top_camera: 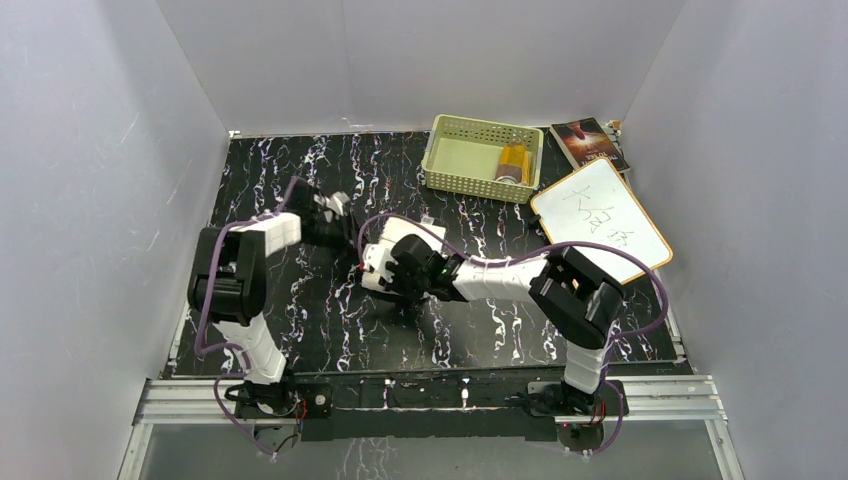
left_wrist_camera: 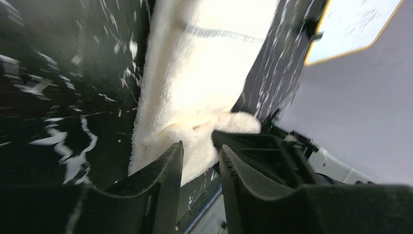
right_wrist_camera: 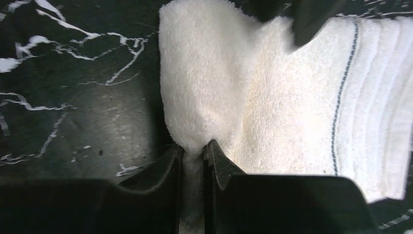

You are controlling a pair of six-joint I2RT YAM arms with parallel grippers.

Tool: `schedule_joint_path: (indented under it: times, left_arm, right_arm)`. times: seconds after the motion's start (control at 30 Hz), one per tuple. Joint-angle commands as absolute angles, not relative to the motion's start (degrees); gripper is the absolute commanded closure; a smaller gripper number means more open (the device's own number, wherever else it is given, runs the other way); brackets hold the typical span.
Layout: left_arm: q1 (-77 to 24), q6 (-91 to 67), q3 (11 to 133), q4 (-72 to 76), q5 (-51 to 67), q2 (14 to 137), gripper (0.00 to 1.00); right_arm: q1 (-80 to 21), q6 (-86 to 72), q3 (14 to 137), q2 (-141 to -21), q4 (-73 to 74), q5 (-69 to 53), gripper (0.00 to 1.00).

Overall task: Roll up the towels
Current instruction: Roll the towel at the center of the board.

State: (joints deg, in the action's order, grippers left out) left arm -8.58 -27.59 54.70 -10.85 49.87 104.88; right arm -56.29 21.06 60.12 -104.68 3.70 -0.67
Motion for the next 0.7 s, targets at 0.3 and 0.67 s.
schedule_joint_path:
  times: [0.3, 0.67]
  left_arm:
    - [1.10, -24.45, 62.31, -21.16, 48.53, 87.76, 0.66]
    - [-2.10, -22.75, 58.62, -21.46, 50.00, 86.75, 0.72]
  right_arm:
    - [-43.71, -5.81, 67.66, -105.27, 14.64, -53.50, 1.00]
    - [-36.43, -25.99, 72.37, -117.91, 6.72, -65.70, 1.00]
